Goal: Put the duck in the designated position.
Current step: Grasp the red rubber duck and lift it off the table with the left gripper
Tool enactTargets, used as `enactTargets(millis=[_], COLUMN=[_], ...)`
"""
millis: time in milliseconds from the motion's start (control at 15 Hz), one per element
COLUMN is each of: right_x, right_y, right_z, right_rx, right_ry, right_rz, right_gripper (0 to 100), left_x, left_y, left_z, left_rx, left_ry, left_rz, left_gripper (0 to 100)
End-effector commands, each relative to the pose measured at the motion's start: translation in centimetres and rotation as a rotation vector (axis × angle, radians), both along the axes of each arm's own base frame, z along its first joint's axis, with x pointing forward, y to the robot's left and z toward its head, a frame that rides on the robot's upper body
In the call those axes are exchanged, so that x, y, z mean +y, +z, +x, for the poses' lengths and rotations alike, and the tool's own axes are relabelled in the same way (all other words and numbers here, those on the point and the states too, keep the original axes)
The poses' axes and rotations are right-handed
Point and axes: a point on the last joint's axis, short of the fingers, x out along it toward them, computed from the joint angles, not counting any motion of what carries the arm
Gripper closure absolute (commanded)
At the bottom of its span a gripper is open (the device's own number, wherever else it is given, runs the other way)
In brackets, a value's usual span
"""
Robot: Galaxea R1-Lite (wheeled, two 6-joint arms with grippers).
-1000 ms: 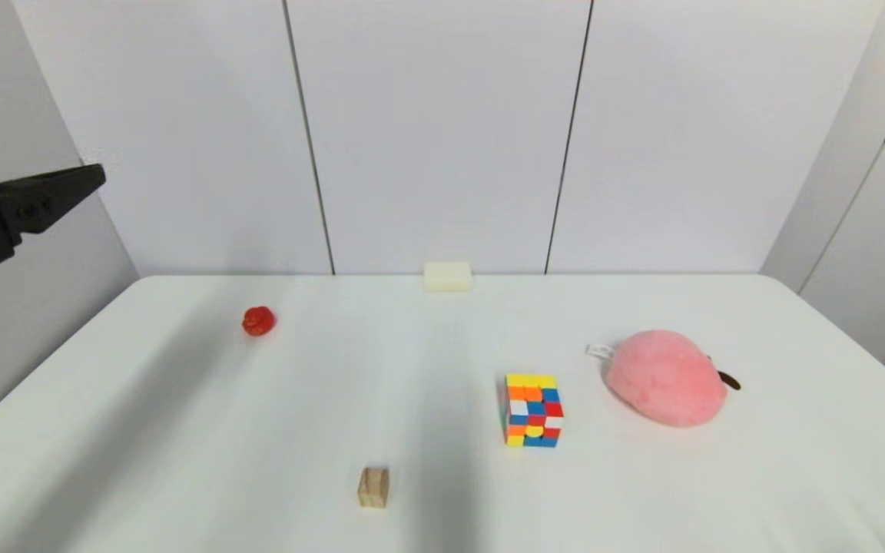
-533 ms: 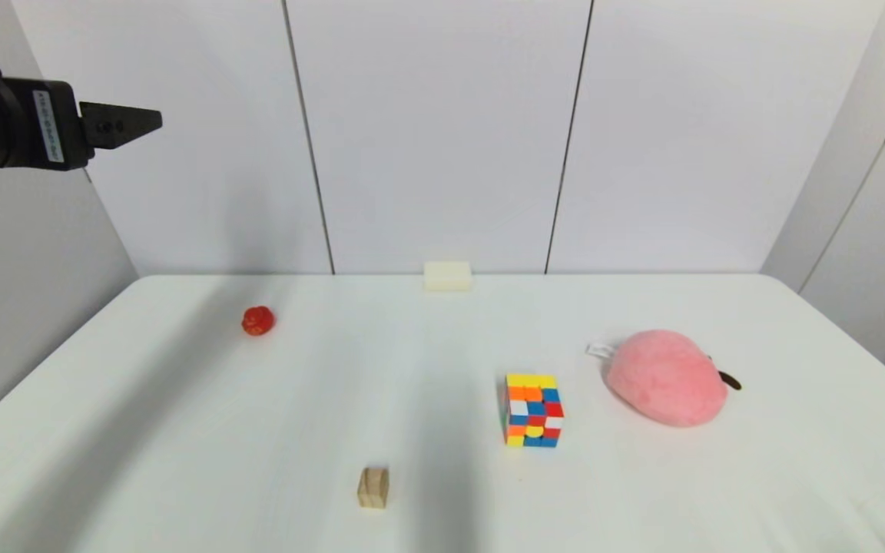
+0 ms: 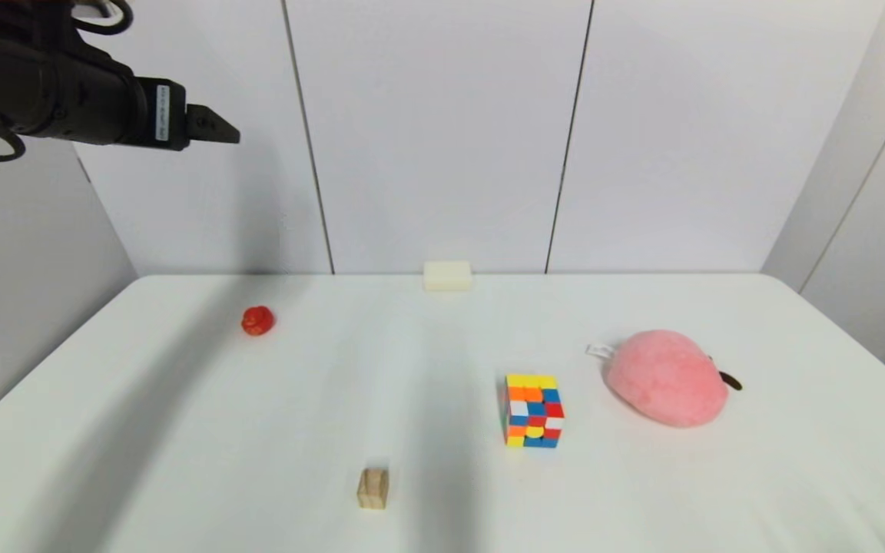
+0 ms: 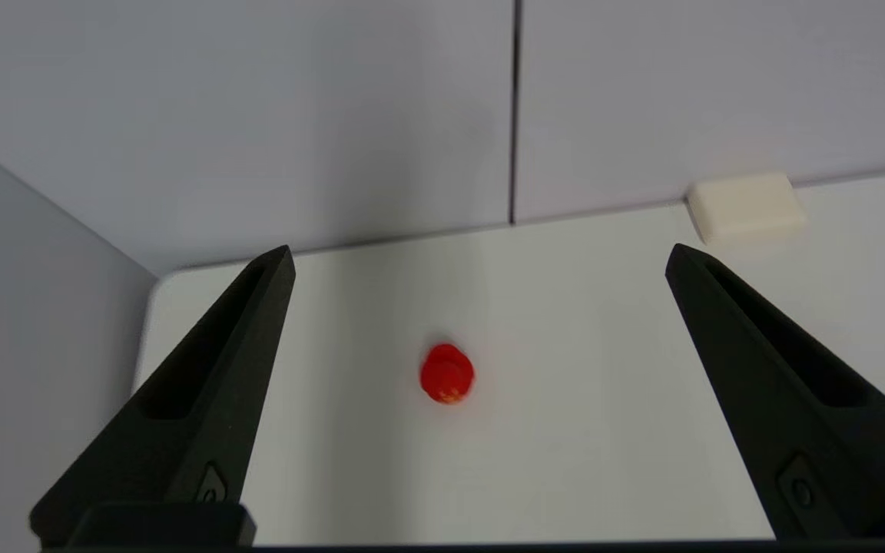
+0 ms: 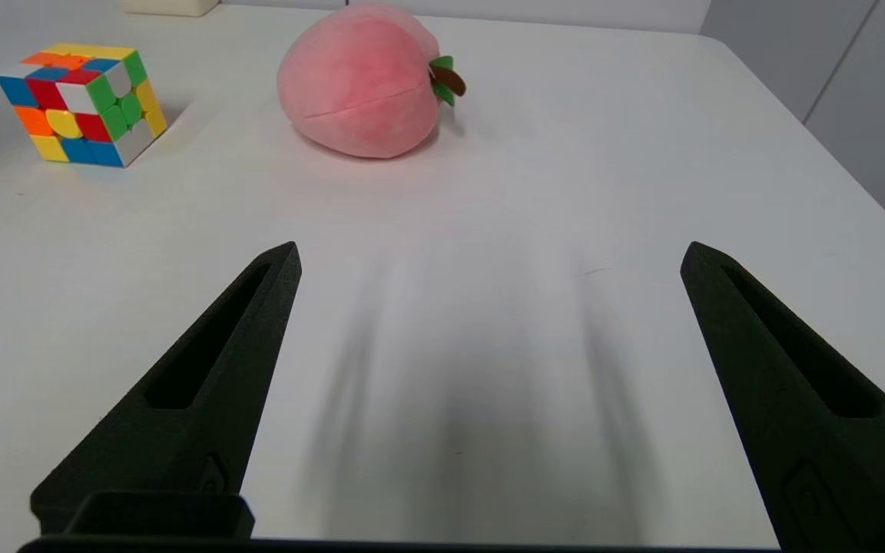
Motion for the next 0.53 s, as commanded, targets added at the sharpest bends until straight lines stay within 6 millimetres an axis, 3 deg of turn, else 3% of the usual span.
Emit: enactTargets(millis=[67,333,533], right_x=[0.0,0.0,0.0], right_y=[0.0,0.0,0.0], right_z=[0.0,0.0,0.0], right_rx=[0.002,0.002,0.002], right_ry=[0.001,0.002,0.001], right_rz=[-0.001,-0.001,-0.001], right_gripper=[0,0,0], left_x=[1.8,3.4,3.8], left_y=[-2.8,-4.6,-5.8], left_z=[4.0,4.8,4.9], left_rx=[0.24,0.377,0.473], left_ry=[-0.05,-0.078,-0.071], left_rz=[-0.081,-0.262,-0.276], left_gripper=[0,0,0])
